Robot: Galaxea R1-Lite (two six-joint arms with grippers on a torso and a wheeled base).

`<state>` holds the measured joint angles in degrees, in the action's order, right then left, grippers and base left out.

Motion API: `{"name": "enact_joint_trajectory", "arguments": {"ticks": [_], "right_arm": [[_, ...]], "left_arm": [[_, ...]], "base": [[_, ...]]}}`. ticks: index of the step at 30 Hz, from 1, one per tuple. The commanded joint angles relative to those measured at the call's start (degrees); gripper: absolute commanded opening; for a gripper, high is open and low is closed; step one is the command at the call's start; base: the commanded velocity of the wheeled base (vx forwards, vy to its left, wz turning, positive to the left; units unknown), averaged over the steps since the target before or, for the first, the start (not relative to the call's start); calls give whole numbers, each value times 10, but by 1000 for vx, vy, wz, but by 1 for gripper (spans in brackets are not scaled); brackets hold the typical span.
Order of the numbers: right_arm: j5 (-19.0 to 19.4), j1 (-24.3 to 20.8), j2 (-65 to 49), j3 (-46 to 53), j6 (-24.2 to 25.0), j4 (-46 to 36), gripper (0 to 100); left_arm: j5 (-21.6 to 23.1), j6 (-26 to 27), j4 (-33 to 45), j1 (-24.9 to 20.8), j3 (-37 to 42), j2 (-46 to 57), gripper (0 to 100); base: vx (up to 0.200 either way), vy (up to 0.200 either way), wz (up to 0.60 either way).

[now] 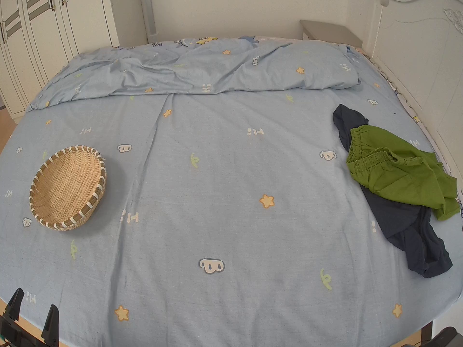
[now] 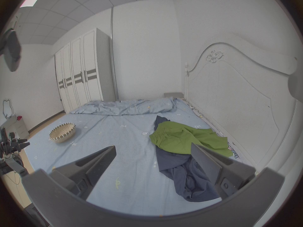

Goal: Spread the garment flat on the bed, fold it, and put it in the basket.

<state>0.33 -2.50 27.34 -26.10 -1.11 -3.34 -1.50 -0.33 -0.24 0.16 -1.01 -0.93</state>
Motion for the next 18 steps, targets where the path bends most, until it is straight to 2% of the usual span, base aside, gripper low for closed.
{"name": "enact_joint_trajectory", "arguments": {"ticks": [1, 6, 9, 14, 18], "right_arm": [[-58, -5, 349, -112, -29, 56, 100], [-89, -2, 446, -171, -43, 57, 100], [-140, -10, 513, -230, -57, 57, 100], [-175, -21, 605, -305, -75, 57, 100], [-181, -27, 649, -351, -79, 55, 100]], "left_arm": [[-1, 0, 0, 0, 10, 9, 100], [0, 0, -1, 0, 10, 9, 100], [0, 0, 0, 0, 10, 9, 100], [-1, 0, 0, 0, 10, 9, 100], [0, 0, 0, 0, 10, 9, 100]], "base": [[0, 0, 0], [0, 0, 0], [0, 0, 0], [0, 0, 0], [0, 0, 0]]}}
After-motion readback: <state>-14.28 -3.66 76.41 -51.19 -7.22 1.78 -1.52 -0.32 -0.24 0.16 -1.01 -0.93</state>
